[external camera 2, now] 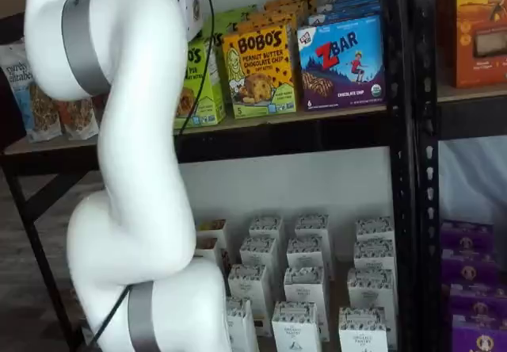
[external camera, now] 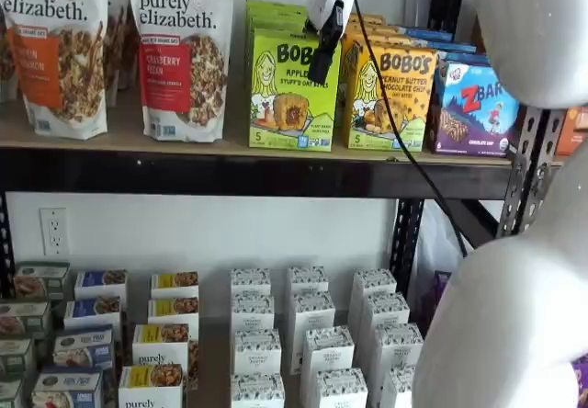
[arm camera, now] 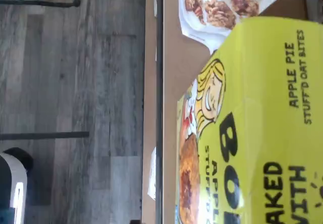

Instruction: Pick the green box on the top shelf, the fourth from the left

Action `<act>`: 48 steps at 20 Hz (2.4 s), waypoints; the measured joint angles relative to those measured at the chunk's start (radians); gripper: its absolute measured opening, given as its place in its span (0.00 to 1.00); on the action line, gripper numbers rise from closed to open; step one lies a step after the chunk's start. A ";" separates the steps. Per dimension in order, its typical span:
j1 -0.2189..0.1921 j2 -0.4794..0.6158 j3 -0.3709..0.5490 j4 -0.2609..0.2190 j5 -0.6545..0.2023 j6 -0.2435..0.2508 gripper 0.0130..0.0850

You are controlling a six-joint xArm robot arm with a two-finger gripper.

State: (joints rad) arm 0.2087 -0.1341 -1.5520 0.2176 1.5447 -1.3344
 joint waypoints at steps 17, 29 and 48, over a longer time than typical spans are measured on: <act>-0.017 -0.012 0.018 -0.003 -0.013 -0.018 0.78; -0.015 -0.013 0.020 -0.001 -0.015 -0.016 0.67; -0.012 -0.022 0.031 -0.003 -0.027 -0.014 0.44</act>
State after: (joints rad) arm 0.1966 -0.1558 -1.5211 0.2149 1.5177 -1.3481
